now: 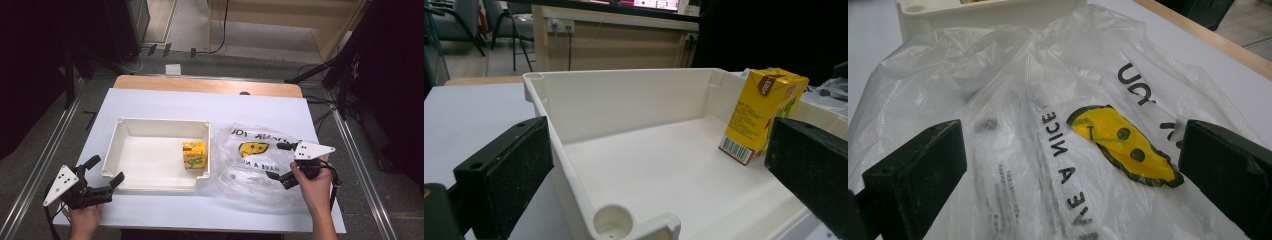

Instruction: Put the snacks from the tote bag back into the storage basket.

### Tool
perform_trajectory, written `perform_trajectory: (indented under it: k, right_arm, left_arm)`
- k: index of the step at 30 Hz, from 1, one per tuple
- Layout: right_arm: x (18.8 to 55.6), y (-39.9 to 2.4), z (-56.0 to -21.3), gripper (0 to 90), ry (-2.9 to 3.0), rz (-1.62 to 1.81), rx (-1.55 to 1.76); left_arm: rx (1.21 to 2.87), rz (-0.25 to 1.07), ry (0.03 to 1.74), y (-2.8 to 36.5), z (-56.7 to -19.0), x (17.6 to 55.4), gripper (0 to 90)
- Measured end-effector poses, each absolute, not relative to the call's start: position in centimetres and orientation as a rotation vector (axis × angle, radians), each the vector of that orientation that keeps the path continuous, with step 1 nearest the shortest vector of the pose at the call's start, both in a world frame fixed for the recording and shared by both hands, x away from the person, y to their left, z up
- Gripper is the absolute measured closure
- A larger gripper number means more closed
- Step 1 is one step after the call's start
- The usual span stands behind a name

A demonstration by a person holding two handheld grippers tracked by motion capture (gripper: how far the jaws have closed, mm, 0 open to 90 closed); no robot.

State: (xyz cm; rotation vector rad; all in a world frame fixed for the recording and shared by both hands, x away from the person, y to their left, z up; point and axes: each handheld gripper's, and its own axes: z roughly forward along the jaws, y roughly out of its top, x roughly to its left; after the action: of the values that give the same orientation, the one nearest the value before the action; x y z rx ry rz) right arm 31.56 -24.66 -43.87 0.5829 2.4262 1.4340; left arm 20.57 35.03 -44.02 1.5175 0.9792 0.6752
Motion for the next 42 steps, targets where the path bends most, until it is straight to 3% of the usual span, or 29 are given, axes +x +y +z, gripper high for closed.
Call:
perform_trajectory:
  k: [42]
  right_arm:
    - [29.0,-29.8,-44.9,0.0,2.249,1.557,0.728]
  left_arm:
    - [1.467,0.652,0.989,35.6,-44.0,20.6,0.0]
